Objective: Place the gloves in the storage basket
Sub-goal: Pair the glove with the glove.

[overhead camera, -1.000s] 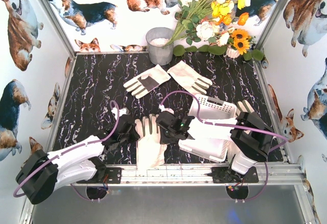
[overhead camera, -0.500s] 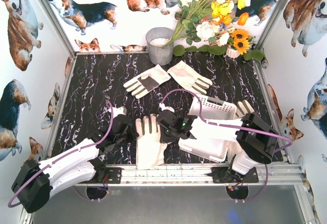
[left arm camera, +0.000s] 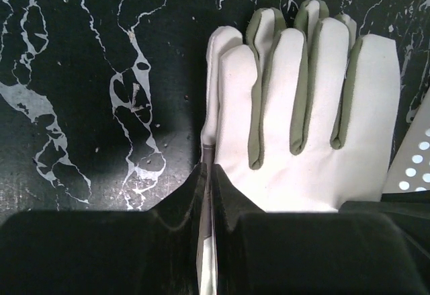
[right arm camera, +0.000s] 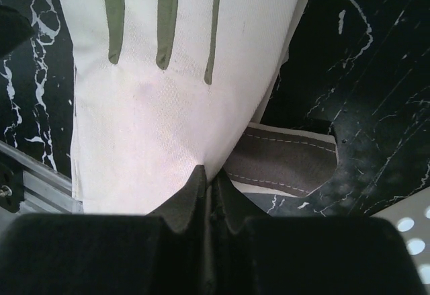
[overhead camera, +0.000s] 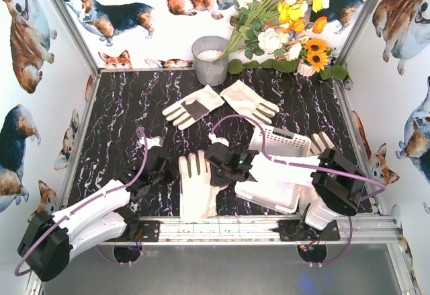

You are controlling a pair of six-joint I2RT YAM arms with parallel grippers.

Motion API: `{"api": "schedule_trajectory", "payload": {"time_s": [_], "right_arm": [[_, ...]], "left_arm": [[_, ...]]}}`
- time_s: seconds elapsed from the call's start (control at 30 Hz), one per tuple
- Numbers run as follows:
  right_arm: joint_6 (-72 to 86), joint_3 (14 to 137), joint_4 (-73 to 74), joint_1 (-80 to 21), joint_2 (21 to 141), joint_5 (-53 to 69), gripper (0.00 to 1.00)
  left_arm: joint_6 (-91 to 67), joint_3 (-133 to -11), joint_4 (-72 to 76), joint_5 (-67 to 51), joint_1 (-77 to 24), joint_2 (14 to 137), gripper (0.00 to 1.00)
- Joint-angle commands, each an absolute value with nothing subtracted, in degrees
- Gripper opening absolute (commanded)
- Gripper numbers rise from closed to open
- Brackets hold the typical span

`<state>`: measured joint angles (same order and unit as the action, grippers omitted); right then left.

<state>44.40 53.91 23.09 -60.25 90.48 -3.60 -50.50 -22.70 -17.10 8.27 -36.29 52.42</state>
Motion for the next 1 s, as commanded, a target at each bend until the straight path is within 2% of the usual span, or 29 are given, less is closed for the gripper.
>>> {"api": "schedule_trajectory", "payload": {"time_s": [0.0,0.27,0.4,0.5,0.73,0.97], "right_arm": [[43.50,55.97,23.37,-59.91,90.75,-6.21,0.00],[43.52,56.51,22.45,-59.63,92.19,-5.12,0.00],[44.05,55.97,21.46,-59.62,92.33,-4.56,0.00],[44.19,55.82,21.40,-59.65,92.71,-4.30,0.00],[44.64,54.85,21.18,-59.63,92.58,-4.12,0.00],[44.65,54.91,20.91,-59.65,92.86,-3.78,0.00]], "left_arm": [[-48.54,-24.19,-15.41,8.82,-35.17,53.44,0.00],[-48.70,-23.55,-12.66,6.21,-34.63,54.86,0.00],[-49.68,-22.11,-9.38,3.44,-34.63,55.72,0.20],[-49.75,-21.68,-8.24,2.84,-34.63,56.97,0.24],[-50.63,-21.48,-7.20,1.16,-34.62,60.58,0.26],[-51.94,-20.07,-4.56,0.19,-34.63,61.26,0.22]]}}
